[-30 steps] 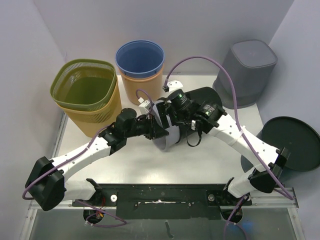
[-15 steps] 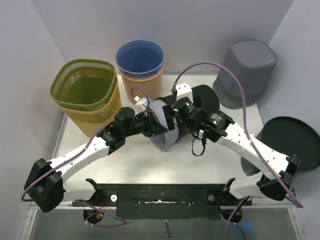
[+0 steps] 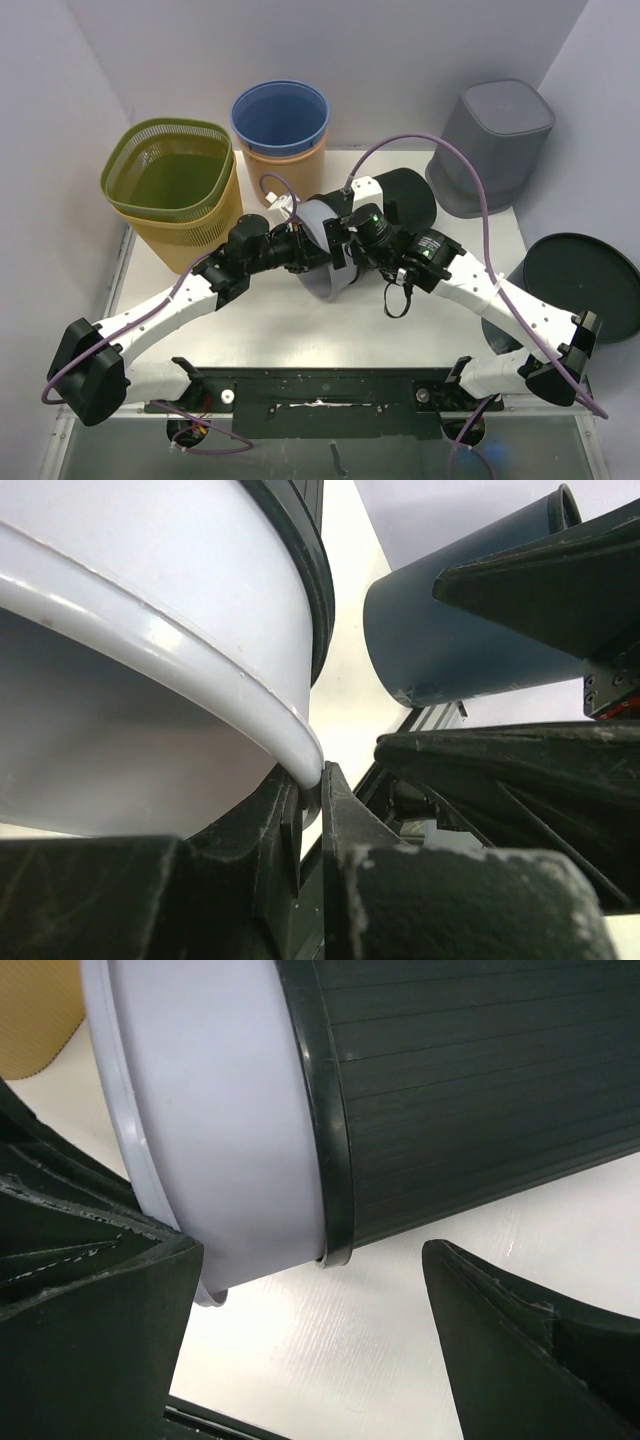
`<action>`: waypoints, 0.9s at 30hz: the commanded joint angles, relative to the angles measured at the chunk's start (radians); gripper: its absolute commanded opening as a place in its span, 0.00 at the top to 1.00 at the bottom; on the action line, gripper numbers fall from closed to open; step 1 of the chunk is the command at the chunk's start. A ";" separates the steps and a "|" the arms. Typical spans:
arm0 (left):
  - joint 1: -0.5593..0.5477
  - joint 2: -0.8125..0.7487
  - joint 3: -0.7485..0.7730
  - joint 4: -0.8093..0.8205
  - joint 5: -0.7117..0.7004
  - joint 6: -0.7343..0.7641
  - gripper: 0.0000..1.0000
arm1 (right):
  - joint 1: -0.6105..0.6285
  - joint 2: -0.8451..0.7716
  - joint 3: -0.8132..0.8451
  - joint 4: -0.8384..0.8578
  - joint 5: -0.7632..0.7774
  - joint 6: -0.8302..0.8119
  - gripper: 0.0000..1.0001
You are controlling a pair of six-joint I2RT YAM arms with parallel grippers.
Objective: Turn the large container upside down
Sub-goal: Adjust the container at the center of the board.
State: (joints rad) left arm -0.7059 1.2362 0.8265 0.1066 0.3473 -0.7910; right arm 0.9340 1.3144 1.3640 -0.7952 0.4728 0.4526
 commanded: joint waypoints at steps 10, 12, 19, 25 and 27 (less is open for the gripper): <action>0.017 0.005 0.075 0.147 0.105 0.010 1.00 | -0.125 0.068 0.010 -0.024 0.078 0.026 0.11; 0.019 0.005 0.069 0.165 0.117 0.011 1.00 | -0.139 0.079 0.006 -0.022 0.082 0.013 0.10; 0.043 -0.015 0.120 0.089 0.165 0.044 1.00 | -0.314 0.077 -0.074 -0.022 0.046 0.018 0.15; 0.173 -0.076 0.095 0.310 0.339 -0.128 1.00 | -0.414 0.044 -0.102 -0.049 -0.005 0.020 0.16; 0.196 -0.079 0.118 0.297 0.359 -0.127 1.00 | -0.422 0.034 -0.110 -0.051 -0.018 0.022 0.16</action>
State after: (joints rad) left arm -0.5785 1.2625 0.8555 0.1730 0.5308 -0.8494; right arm 0.6239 1.3613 1.3117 -0.7006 0.1986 0.5327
